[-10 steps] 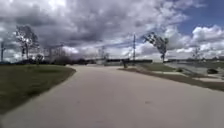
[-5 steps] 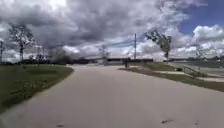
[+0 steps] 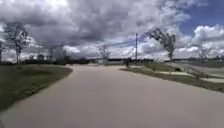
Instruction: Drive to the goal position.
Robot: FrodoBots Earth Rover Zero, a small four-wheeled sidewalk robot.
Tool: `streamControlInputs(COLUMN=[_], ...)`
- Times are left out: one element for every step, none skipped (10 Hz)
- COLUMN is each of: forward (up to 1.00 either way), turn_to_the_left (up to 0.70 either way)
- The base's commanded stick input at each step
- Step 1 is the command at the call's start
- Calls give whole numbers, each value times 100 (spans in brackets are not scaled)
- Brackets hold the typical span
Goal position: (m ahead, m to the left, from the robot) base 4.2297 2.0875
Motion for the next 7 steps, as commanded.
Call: streamControlInputs(forward=[100, 100, 100, 100, 100, 100, 100], turn_to_the_left=[9, 9, 9, 9, 9, 9, 9])
